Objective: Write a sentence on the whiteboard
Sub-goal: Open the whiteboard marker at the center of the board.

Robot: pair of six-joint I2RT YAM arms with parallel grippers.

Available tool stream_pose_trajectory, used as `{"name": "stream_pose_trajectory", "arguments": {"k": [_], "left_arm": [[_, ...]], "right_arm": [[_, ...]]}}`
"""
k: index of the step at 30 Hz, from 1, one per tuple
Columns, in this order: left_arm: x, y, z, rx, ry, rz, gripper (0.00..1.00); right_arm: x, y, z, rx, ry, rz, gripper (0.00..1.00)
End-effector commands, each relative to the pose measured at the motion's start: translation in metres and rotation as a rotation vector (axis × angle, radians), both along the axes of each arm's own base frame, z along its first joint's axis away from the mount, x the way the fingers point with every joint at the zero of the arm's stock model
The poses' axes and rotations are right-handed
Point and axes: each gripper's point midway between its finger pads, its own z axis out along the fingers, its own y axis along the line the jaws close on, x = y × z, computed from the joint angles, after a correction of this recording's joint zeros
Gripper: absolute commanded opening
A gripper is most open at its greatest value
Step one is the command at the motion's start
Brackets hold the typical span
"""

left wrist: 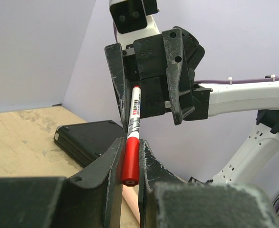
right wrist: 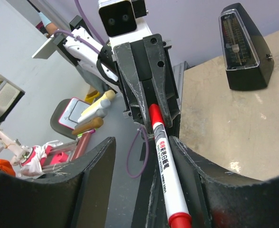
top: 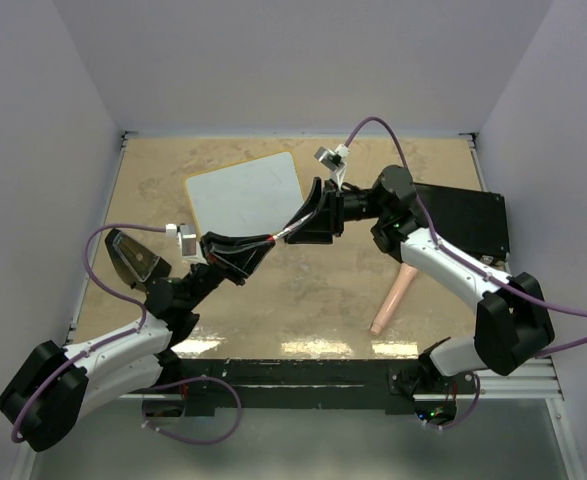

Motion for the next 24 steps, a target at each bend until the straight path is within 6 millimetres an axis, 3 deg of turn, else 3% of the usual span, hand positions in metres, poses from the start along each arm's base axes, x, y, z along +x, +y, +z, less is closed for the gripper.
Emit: {"name": "stream_pose_trajectory", "arguments": {"k": [1, 6, 9, 12, 13, 15, 20, 24], "left_arm": [[-0.007, 0.014, 0.034, -0.087, -0.136, 0.047, 0.0], [-0.007, 0.011, 0.031, -0.083, -0.127, 0.036, 0.0], [-0.007, 0.012, 0.031, -0.083, -0.129, 0.036, 0.0], [-0.006, 0.011, 0.032, -0.081, -0.129, 0.038, 0.0], [-0.006, 0.011, 0.032, -0.081, -0.127, 0.036, 0.0], [-0.007, 0.011, 0.03, -0.076, -0.13, 0.034, 0.0], [-0.015, 0.018, 0.027, -0.046, -0.169, 0.057, 0.0], [-0.021, 0.03, 0.03, -0.029, -0.188, 0.099, 0.0]], "right_arm": [[-0.009, -0.002, 0.011, 0.032, -0.042, 0.024, 0.51], [-0.01, -0.002, 0.015, 0.046, -0.04, 0.035, 0.47], [-0.009, -0.002, 0.013, 0.048, -0.037, 0.037, 0.38], [-0.01, -0.002, 0.013, 0.052, -0.037, 0.042, 0.21], [-0.01, -0.002, 0.013, 0.051, -0.036, 0.042, 0.09], [-0.011, -0.003, 0.014, 0.055, -0.05, 0.042, 0.01], [-0.016, -0.019, 0.014, 0.062, -0.156, 0.052, 0.0], [-0.007, -0.038, 0.011, 0.042, -0.229, 0.014, 0.0]]}}
